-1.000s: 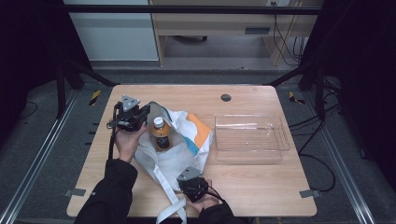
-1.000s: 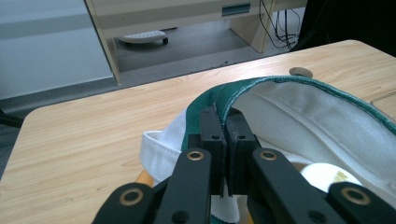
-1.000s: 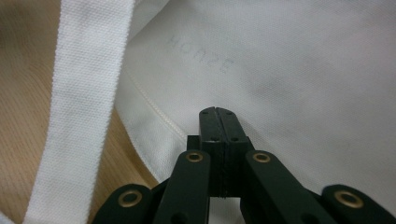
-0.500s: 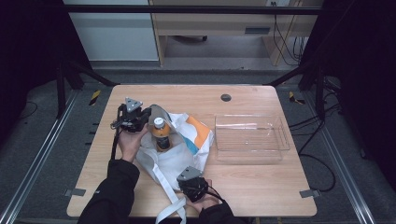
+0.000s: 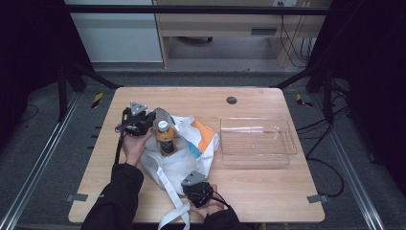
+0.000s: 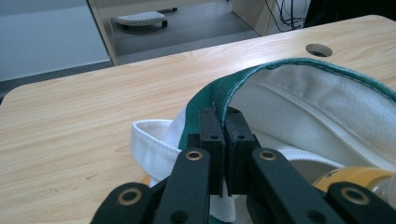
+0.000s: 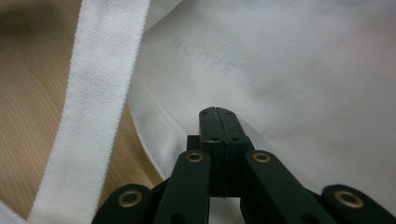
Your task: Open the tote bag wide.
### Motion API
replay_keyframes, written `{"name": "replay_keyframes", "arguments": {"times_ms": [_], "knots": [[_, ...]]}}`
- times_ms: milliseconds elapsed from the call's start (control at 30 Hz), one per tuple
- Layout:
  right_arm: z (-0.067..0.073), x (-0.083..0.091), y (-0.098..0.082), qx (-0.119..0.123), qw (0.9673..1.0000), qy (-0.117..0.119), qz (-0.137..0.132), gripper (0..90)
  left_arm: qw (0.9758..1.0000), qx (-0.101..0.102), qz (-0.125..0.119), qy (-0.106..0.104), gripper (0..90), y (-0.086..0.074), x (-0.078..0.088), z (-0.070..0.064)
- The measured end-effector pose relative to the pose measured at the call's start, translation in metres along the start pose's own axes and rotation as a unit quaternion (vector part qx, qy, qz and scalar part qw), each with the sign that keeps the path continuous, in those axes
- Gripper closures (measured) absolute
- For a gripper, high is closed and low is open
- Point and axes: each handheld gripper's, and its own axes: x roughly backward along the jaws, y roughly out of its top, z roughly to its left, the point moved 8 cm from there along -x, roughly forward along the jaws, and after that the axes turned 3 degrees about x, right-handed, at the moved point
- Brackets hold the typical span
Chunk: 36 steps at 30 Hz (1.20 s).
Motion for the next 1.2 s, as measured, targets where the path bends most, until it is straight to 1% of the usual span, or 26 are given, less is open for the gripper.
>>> {"name": "replay_keyframes", "arguments": {"times_ms": [167, 267, 300, 367, 400, 433, 467, 500, 533, 567, 600, 633, 667, 700, 767, 833, 900, 933, 967, 1000, 1033, 1067, 1100, 1133, 1167, 1200], "knots": [[0.0, 0.0, 0.0, 0.0, 1.0, -0.001, -0.001, 90.0, 1.0, 0.007, -0.003, -0.006, 87.6, 0.001, 0.001, 0.0], [-0.001, 0.0, 0.0, -0.005, 1.0, 0.0, 0.001, 90.0, 0.9999, 0.0, -0.004, -0.011, 86.5, 0.002, 0.006, 0.0], [-0.001, 0.0, 0.0, -0.005, 1.0, 0.0, 0.001, 90.0, 0.9999, -0.002, -0.007, -0.013, 86.5, 0.002, 0.009, 0.001], [0.0, 0.0, 0.001, -0.004, 1.0, -0.003, 0.0, 88.3, 0.9997, -0.002, -0.014, -0.02, 82.2, 0.004, 0.018, 0.002], [0.0, 0.0, 0.001, -0.004, 1.0, -0.003, 0.0, 88.3, 0.9997, -0.002, -0.014, -0.02, 81.2, 0.004, 0.018, 0.002], [-0.001, 0.0, 0.001, -0.003, 1.0, -0.007, 0.0, 87.1, 0.9996, -0.007, -0.017, -0.021, 81.2, 0.004, 0.022, 0.003], [-0.002, 0.002, 0.002, -0.002, 1.0, -0.008, -0.002, 86.1, 0.9995, -0.014, -0.019, -0.023, 78.5, 0.004, 0.031, 0.004], [-0.002, 0.002, 0.002, -0.002, 1.0, -0.008, -0.002, 86.1, 0.9995, -0.014, -0.019, -0.023, 77.8, 0.004, 0.031, 0.004], [-0.002, 0.005, 0.006, -0.002, 0.9999, -0.009, -0.009, 85.1, 0.9994, -0.016, -0.019, -0.025, 76.5, 0.003, 0.037, 0.006], [-0.002, 0.005, 0.006, -0.002, 0.9999, -0.009, -0.009, 85.1, 0.9993, -0.018, -0.019, -0.026, 76.5, 0.002, 0.04, 0.007], [-0.003, 0.008, 0.01, -0.001, 0.9998, -0.011, -0.017, 84.0, 0.9992, -0.015, -0.02, -0.03, 74.1, -0.002, 0.05, 0.01], [-0.003, 0.008, 0.01, -0.001, 0.9998, -0.011, -0.017, 84.0, 0.9992, -0.015, -0.02, -0.03, 72.9, -0.002, 0.05, 0.01], [-0.003, 0.013, 0.014, 0.001, 0.9996, -0.008, -0.026, 82.8, 0.9993, -0.014, -0.02, -0.028, 71.5, -0.008, 0.058, 0.013], [-0.004, 0.015, 0.017, 0.0, 0.9995, -0.009, -0.032, 82.2, 0.9994, -0.01, -0.019, -0.028, 70.9, -0.011, 0.062, 0.014], [-0.006, 0.02, 0.021, -0.002, 0.9992, -0.009, -0.039, 80.9, 0.9994, -0.011, -0.017, -0.028, 69.7, -0.018, 0.07, 0.016], [-0.009, 0.024, 0.024, 0.001, 0.9989, -0.014, -0.046, 79.3, 0.9994, -0.011, -0.016, -0.029, 68.9, -0.025, 0.078, 0.016], [-0.01, 0.026, 0.026, 0.003, 0.9987, -0.016, -0.049, 78.2, 0.9994, -0.011, -0.016, -0.03, 68.4, -0.028, 0.082, 0.016], [-0.014, 0.032, 0.03, 0.0, 0.9981, -0.019, -0.058, 77.1, 0.9993, -0.011, -0.014, -0.032, 67.5, -0.033, 0.086, 0.016], [-0.014, 0.032, 0.03, 0.0, 0.9981, -0.019, -0.058, 77.1, 0.9993, -0.012, -0.013, -0.034, 67.5, -0.036, 0.089, 0.016], [-0.017, 0.036, 0.033, -0.001, 0.9976, -0.023, -0.065, 75.6, 0.9992, -0.013, -0.01, -0.035, 66.6, -0.044, 0.096, 0.015], [-0.019, 0.038, 0.034, -0.003, 0.9973, -0.024, -0.069, 75.0, 0.9992, -0.013, -0.01, -0.035, 66.1, -0.044, 0.096, 0.015], [-0.021, 0.04, 0.036, -0.003, 0.9971, -0.025, -0.072, 74.3, 0.9992, -0.014, -0.004, -0.038, 65.7, -0.053, 0.101, 0.013], [-0.023, 0.042, 0.037, -0.005, 0.9967, -0.028, -0.076, 73.6, 0.9992, -0.014, -0.004, -0.038, 65.4, -0.053, 0.101, 0.013], [-0.025, 0.044, 0.039, -0.009, 0.9964, -0.03, -0.079, 73.1, 0.999, -0.016, 0.0, -0.041, 65.0, -0.059, 0.107, 0.01], [-0.025, 0.044, 0.039, -0.009, 0.9964, -0.03, -0.079, 73.1, 0.999, -0.016, 0.0, -0.041, 64.7, -0.059, 0.107, 0.01], [-0.03, 0.049, 0.041, -0.013, 0.9955, -0.035, -0.087, 72.2, 0.9988, -0.016, 0.002, -0.045, 64.0, -0.064, 0.112, 0.006]]}}
